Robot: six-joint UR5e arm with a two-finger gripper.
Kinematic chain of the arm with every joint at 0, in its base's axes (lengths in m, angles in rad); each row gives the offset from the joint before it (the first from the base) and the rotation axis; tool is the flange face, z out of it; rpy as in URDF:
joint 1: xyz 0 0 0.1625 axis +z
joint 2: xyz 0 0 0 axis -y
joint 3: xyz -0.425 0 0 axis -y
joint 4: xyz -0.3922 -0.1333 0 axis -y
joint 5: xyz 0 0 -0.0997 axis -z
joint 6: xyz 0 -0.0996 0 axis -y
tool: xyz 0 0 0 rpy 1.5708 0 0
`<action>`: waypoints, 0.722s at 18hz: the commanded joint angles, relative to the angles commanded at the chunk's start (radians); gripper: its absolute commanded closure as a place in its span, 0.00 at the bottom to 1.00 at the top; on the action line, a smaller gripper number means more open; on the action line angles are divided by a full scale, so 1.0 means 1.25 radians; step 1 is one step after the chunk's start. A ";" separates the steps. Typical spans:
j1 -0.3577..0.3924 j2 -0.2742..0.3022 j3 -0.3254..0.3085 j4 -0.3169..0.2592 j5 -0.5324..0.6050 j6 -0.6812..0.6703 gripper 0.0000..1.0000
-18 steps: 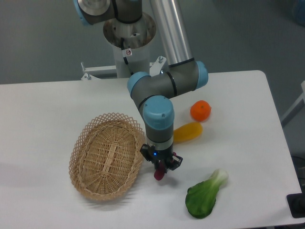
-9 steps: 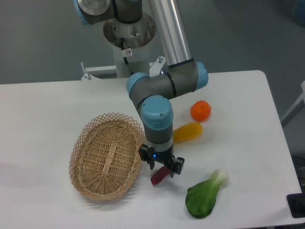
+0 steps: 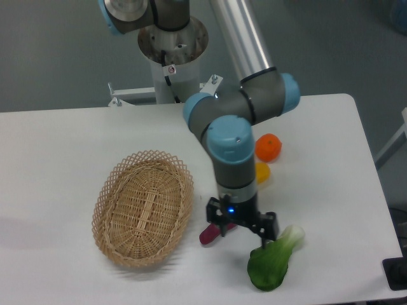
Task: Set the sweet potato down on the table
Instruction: 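Lift the open gripper up and away from the sweet potato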
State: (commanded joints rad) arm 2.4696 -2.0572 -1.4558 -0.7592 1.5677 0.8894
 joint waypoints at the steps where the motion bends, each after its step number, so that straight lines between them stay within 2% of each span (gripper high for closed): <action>1: 0.009 0.006 0.001 -0.007 -0.001 0.025 0.00; 7: 0.061 0.041 0.013 -0.060 -0.001 0.143 0.00; 13: 0.113 0.075 0.021 -0.145 -0.002 0.295 0.00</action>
State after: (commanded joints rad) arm 2.6107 -1.9636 -1.4297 -0.9402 1.5647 1.2576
